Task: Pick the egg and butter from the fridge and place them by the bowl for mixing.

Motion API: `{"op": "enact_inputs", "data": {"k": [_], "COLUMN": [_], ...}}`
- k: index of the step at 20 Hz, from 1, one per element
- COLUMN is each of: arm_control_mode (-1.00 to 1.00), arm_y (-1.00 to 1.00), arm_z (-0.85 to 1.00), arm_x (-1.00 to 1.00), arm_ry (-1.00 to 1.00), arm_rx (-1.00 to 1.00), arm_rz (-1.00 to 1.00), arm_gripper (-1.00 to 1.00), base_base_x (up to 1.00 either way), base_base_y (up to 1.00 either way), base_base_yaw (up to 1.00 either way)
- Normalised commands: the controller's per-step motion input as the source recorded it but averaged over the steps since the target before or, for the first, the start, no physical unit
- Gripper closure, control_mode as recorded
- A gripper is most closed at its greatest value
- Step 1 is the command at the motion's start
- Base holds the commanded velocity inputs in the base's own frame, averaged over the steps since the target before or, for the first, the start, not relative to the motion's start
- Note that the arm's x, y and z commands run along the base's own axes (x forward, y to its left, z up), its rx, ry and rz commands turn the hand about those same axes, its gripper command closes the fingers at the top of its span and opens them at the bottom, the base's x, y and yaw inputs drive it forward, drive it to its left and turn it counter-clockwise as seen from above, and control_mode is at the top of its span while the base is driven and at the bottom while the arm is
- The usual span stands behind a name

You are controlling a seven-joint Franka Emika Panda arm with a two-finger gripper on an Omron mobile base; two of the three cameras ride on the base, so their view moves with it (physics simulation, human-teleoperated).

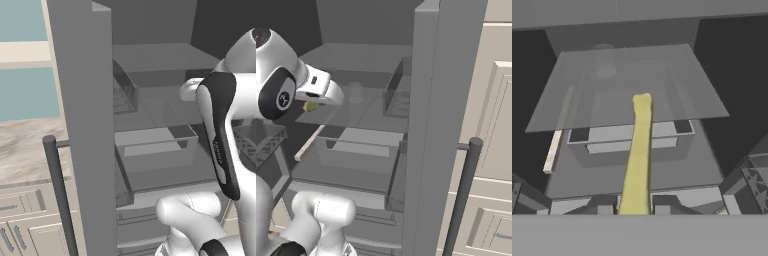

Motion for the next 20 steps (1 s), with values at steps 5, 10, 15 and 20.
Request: {"op": "enact_inputs", "data": {"k": [5, 10, 15, 20], "arm_control_mode": [-1.00, -1.00, -1.00, -1.00], "arm_y": [0.00, 0.08, 0.01, 0.00], "arm_z": [-0.19, -0.20, -0.17, -0.05], "arm_x": [-0.83, -0.25, -0.07, -0.10], "arm_ry": [0.16, 0.07, 0.00, 0.00], "arm_rx": [-0.01, -0.05, -0.03, 0.00], "arm_rz": [0.10, 0.12, 0.07, 0.04], "arm_gripper": [1.00, 1.00, 1.00, 1.00], "base_base_x": [0.00, 0.00, 0.00, 0.00], "base_base_y": [0.00, 0.00, 0.00, 0.00], "base_base_yaw": [0.00, 0.00, 0.00, 0.00]}}
